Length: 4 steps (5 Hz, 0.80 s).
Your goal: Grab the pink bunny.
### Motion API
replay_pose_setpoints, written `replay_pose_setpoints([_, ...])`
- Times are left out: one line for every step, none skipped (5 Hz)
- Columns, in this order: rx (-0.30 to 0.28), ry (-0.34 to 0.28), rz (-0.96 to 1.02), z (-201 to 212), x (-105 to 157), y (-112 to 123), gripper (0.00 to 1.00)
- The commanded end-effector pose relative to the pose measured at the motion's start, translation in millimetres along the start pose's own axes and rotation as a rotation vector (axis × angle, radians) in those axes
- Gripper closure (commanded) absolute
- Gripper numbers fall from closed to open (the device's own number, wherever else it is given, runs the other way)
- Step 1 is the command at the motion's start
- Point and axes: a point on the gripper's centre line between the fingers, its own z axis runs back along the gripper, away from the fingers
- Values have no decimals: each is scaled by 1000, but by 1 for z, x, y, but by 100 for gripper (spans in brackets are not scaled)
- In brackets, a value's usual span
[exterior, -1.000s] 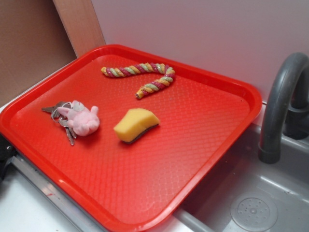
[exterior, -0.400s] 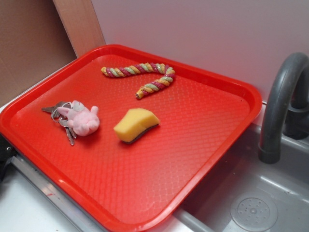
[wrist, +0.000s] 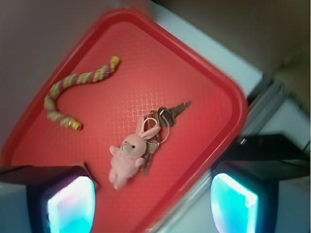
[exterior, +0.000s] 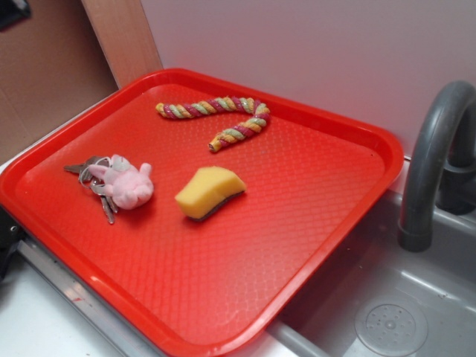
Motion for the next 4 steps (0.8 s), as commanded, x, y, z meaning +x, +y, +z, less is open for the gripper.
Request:
replay_pose_setpoints([-55, -45, 391, -43, 12, -18, 0])
replay_pose_setpoints([-25, -42, 390, -71, 10, -27, 0])
replay_pose_setpoints([-19, -10, 367, -115, 4, -37, 0])
replay_pose_setpoints([16, -6, 334, -142, -6, -36, 0])
